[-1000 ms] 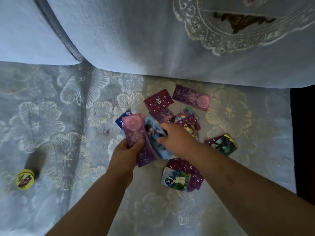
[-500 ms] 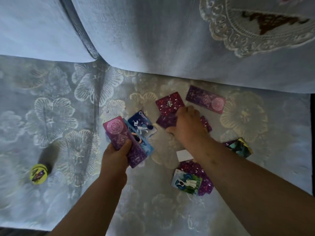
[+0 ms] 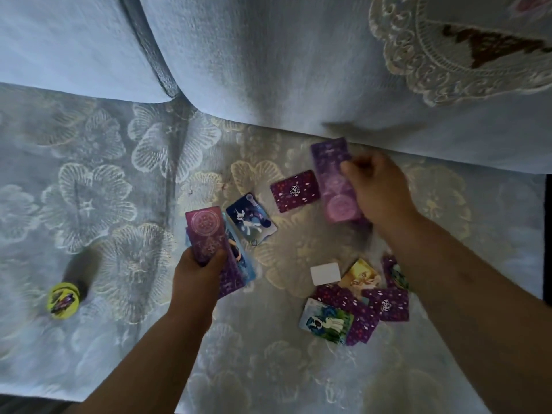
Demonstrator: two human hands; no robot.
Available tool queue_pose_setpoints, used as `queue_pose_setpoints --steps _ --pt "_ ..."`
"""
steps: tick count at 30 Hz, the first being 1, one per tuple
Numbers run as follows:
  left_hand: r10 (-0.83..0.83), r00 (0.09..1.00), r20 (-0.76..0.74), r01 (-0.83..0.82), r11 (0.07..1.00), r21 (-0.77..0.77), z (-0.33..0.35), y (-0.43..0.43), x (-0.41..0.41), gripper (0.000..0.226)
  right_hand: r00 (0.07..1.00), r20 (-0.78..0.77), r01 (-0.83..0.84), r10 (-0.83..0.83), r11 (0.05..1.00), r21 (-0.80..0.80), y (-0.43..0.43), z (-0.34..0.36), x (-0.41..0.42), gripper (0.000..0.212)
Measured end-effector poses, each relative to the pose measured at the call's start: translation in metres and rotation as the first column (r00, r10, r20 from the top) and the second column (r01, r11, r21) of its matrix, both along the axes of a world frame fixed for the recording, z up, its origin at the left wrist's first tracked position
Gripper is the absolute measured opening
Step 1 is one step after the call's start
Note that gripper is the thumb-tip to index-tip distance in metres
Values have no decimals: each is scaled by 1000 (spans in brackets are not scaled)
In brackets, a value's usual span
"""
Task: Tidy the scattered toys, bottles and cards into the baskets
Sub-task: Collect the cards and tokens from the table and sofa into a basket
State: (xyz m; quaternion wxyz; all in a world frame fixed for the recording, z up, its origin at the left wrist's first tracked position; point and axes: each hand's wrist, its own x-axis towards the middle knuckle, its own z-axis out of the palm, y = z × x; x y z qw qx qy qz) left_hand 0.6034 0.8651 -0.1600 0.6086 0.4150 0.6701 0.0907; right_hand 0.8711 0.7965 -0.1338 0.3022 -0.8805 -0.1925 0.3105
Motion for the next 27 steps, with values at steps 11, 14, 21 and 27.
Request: queue_pose_setpoints --steps 11,14,21,27 --pt "-68 998 -19 68 998 -5 0 -14 4 17 864 -488 170 -121 984 57 -1 -12 2 22" --pt "-66 998 -15 65 998 -10 -3 -14 2 23 786 -515 422 -343 906 40 -12 -14 23 18" --pt "-66 997 32 67 997 -23 3 -21 10 18 996 92 49 -21 948 -314 -31 -34 50 46" --pt "-101 994 34 103 993 -54 4 -33 14 21 952 242 -45 189 865 -500 -42 -40 45 58"
